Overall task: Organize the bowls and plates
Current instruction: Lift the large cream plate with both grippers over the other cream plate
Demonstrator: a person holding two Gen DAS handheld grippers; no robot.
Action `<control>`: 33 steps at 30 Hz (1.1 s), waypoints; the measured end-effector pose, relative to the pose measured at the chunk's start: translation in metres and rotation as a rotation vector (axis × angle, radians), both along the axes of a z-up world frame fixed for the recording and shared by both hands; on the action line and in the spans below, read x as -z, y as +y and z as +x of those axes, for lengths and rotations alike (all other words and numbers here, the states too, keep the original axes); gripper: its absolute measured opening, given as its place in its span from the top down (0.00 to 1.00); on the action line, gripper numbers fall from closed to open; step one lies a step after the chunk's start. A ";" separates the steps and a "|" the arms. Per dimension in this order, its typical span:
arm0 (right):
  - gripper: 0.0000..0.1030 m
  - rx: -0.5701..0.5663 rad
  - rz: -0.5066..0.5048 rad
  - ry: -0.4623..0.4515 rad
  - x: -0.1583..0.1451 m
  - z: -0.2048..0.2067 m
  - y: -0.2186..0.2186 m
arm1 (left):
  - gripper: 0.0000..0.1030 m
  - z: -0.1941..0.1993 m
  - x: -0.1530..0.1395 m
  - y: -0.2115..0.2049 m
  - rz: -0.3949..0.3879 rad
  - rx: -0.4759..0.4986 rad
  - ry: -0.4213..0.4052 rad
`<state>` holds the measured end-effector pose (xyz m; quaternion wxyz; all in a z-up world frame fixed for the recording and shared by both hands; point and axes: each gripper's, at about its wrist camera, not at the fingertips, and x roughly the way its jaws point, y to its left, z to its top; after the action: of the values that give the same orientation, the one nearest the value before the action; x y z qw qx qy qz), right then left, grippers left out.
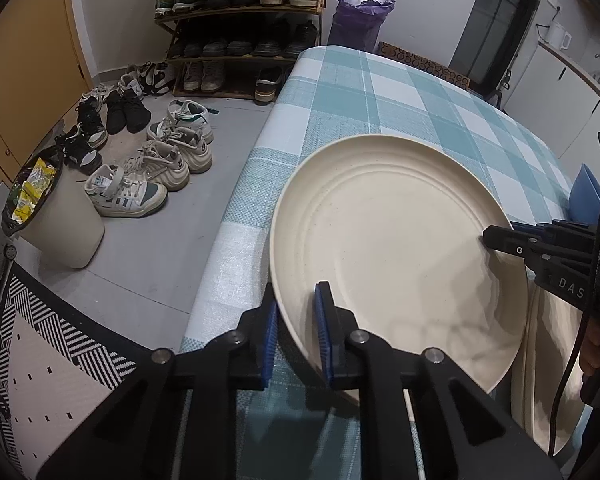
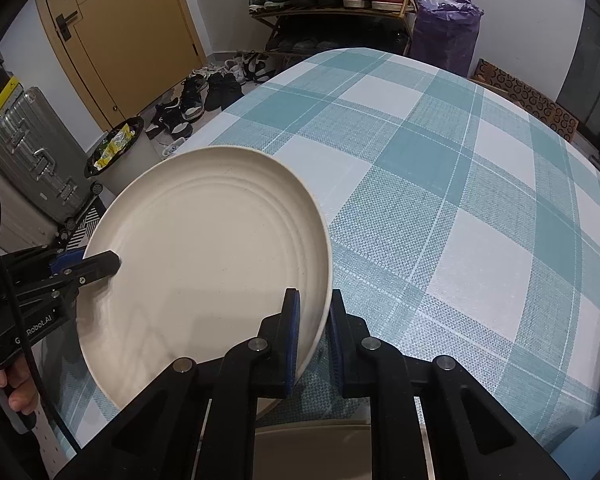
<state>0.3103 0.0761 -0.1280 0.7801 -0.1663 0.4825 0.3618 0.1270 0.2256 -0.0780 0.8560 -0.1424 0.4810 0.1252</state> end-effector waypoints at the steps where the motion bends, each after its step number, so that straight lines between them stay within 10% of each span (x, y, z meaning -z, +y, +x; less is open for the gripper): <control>1: 0.87 0.001 0.000 -0.001 0.000 0.000 0.000 | 0.85 0.000 0.000 0.000 -0.001 0.000 -0.001; 33: 0.87 0.029 0.066 -0.042 -0.030 -0.011 -0.014 | 0.85 -0.008 -0.023 -0.003 0.008 -0.015 -0.059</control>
<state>0.2994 0.0620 -0.0981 0.8002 -0.1412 0.4562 0.3628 0.1195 0.2231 -0.0545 0.8694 -0.1464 0.4538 0.1294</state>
